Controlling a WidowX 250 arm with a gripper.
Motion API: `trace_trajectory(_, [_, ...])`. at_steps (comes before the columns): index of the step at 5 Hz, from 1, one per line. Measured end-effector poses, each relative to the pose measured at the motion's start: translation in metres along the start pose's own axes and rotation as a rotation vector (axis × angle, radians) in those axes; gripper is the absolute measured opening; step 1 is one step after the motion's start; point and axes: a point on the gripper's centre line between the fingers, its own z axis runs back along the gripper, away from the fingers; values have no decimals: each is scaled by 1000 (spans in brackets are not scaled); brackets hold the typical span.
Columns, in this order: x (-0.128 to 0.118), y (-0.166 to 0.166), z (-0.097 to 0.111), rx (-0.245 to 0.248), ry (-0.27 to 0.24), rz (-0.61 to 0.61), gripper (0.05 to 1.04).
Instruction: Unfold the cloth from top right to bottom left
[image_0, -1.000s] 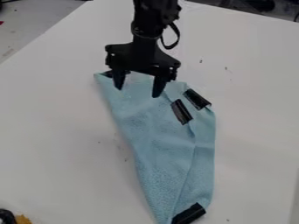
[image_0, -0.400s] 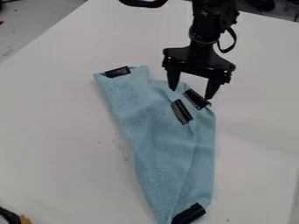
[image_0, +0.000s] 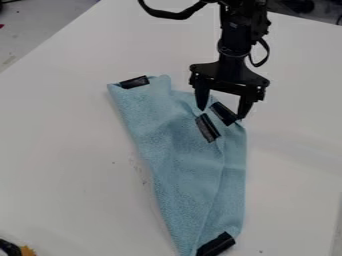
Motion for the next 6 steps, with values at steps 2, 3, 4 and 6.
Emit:
trace_trajectory(2, [-11, 10, -12, -15, 21, 30, 1001])
trace_trajectory(3, [-13, 12, -20, -23, 46, 31, 949])
trace_trajectory(4, [-8, 8, -25, -30, 64, 17, 671])
trace_trajectory(6, [-2, 3, -29, -40, 83, -11, 214])
